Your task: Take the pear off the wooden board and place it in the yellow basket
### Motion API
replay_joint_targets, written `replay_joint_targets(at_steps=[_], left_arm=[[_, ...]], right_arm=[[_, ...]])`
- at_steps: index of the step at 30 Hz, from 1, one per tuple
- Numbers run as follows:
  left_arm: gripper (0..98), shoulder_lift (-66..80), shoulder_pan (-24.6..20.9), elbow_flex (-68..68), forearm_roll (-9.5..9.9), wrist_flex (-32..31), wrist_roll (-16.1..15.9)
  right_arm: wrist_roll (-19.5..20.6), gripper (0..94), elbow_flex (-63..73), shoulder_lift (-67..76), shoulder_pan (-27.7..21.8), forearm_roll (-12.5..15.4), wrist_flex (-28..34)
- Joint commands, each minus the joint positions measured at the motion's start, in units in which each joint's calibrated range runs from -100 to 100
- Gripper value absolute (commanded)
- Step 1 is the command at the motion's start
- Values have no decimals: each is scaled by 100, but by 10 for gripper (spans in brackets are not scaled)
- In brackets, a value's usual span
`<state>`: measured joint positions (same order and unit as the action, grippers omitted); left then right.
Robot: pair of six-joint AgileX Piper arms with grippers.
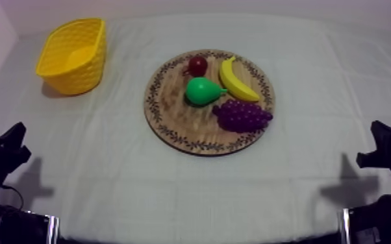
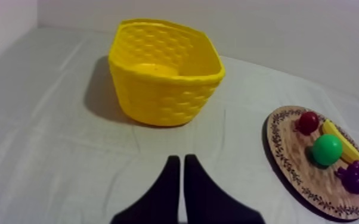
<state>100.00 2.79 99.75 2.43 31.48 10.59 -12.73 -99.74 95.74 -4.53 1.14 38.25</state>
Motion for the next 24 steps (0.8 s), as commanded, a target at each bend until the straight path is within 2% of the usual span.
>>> replay_joint_targets(at_steps=[1, 15, 19, 24], left_arm=[[2, 0, -7, -142, -1, 628, -1213], [2, 0, -7, -160, -3, 709, -1176], [1, 0, -7, -189, -8, 801, -946], [1, -179, -31, -254, -10, 681, -1042]], right_arm=[[1, 3, -4, 2, 1, 0, -2], [5, 3, -4, 2, 1, 0, -2], [3, 3, -4, 2, 1, 0, -2], [1, 3, -4, 2, 1, 0, -2]])
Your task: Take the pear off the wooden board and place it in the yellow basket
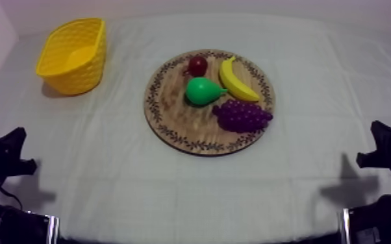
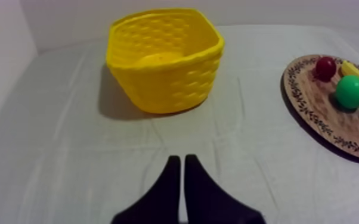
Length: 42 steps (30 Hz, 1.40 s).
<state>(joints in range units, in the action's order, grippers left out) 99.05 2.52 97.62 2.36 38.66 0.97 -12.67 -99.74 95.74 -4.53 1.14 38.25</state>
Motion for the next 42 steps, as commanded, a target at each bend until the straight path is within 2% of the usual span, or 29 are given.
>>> replay_joint_targets(at_steps=[1, 5, 12, 18, 27, 34, 42], left_arm=[[1, -203, -8, -142, -3, -68, -117], [1, -951, 13, -921, 39, -200, -306], [1, -2894, 319, -3161, 287, -210, -575], [1, -4550, 1139, -5255, 775, 331, -487], [1, -6731, 2220, -7267, 1325, 733, -231], [1, -8298, 2642, -7993, 1414, 786, -226], [1, -9432, 2900, -7777, 1409, 453, -248]], right_arm=[[-5, 3, -4, 2, 1, 0, -2], [-5, 3, -4, 2, 1, 0, -2], [-4, 3, -4, 2, 1, 0, -2], [-5, 3, -4, 2, 1, 0, -2], [-5, 3, -4, 2, 1, 0, -2], [-5, 3, -4, 2, 1, 0, -2], [-5, 3, -4, 2, 1, 0, -2]])
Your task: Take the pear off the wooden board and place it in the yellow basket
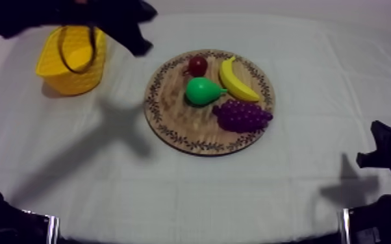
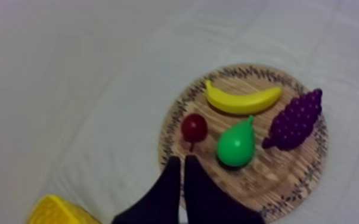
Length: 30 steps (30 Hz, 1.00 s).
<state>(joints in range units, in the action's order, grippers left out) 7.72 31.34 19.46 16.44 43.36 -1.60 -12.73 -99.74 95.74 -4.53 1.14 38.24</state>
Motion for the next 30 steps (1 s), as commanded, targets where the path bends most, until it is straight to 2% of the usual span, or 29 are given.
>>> replay_joint_targets(at_steps=[1, 9, 11, 12, 13, 15, 16, 18, 22, 30], left_arm=[[1, -383, 44, 97, -3, -37, 26], [1, -663, 170, 487, -38, -59, 183], [26, -677, 178, 501, -56, -56, 207], [86, -681, 180, 503, -62, -47, 239], [225, -684, 183, 499, -71, -24, 260], [564, -673, 190, 499, -108, 12, 269], [683, -663, 197, 509, -124, 10, 268], [826, -632, 213, 560, -140, -66, 281], [932, -598, 229, 714, -156, -273, 271], [963, -774, 244, 791, -150, -354, 239]], right_arm=[[1, 3, -4, 2, 1, 0, -1], [1, 3, -4, 2, 1, 0, -1], [1, 3, -4, 2, 1, 0, -1], [1, 3, -4, 2, 1, 0, -1], [1, 3, -4, 2, 1, 0, -1], [1, 3, -4, 2, 1, 0, -1], [1, 3, -4, 2, 1, 0, -1], [1, 3, -4, 2, 1, 0, -1], [1, 3, -4, 2, 1, 0, -1], [1, 3, -4, 2, 1, 0, -1]])
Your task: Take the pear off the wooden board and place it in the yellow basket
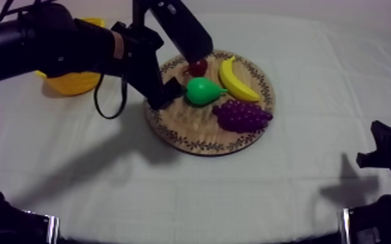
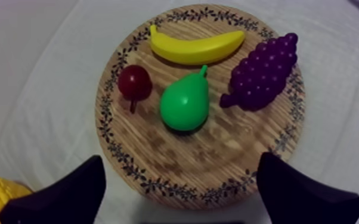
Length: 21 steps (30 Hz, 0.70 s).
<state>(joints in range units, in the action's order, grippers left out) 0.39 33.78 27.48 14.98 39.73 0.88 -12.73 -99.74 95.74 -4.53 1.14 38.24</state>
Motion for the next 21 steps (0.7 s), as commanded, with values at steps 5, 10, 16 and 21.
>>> replay_joint_targets(at_steps=[5, 10, 16, 21], left_arm=[[958, -401, 23, -270, -20, 112, -43], [957, -1098, 8, -957, -131, 516, -163], [957, -2280, -99, -2212, -404, 1387, -440], [957, -3273, -183, -3280, -547, 2245, -630]], right_arm=[[1, 3, -4, 2, 1, 0, -1], [1, 3, -4, 2, 1, 0, -1], [1, 3, -4, 2, 1, 0, -1], [1, 3, -4, 2, 1, 0, -1]])
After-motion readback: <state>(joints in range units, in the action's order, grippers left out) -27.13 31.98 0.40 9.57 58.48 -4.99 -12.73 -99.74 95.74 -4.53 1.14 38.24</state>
